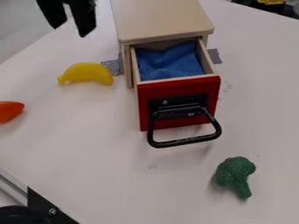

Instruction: Close the drawer

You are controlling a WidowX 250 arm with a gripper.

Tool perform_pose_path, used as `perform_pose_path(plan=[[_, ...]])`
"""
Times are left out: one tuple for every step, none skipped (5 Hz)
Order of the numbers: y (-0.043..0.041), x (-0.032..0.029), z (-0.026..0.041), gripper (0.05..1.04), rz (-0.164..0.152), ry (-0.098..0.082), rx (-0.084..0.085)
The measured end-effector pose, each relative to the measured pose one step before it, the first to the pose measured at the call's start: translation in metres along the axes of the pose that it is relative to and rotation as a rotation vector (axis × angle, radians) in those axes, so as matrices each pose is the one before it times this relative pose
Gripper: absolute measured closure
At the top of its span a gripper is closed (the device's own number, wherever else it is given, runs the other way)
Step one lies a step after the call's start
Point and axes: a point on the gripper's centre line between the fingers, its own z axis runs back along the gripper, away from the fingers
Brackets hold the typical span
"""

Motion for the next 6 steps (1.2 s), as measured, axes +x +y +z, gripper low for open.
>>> perform_pose_path(plan=[[-0.04549, -0.01521, -0.02292, 0.085, -0.1074, -0.0116, 0.0461], [-0.03391, -0.01138, -0.0246, 0.085, -0.0438, -0.0046, 0.0384], [-0.02661, -0.00595, -0.02257, 0.085, -0.023, -0.0088, 0.0377], [-0.01612, 0.001, -0.0157, 0.085, -0.0062, 0.0271, 0.0079], [-0.00591, 0.01031, -0.00686, 0.085, 0.0247, 0.0242, -0.0031], [0.00208, 0.01641, -0.00212, 0.085, 0.0809, 0.0151, -0.0519]])
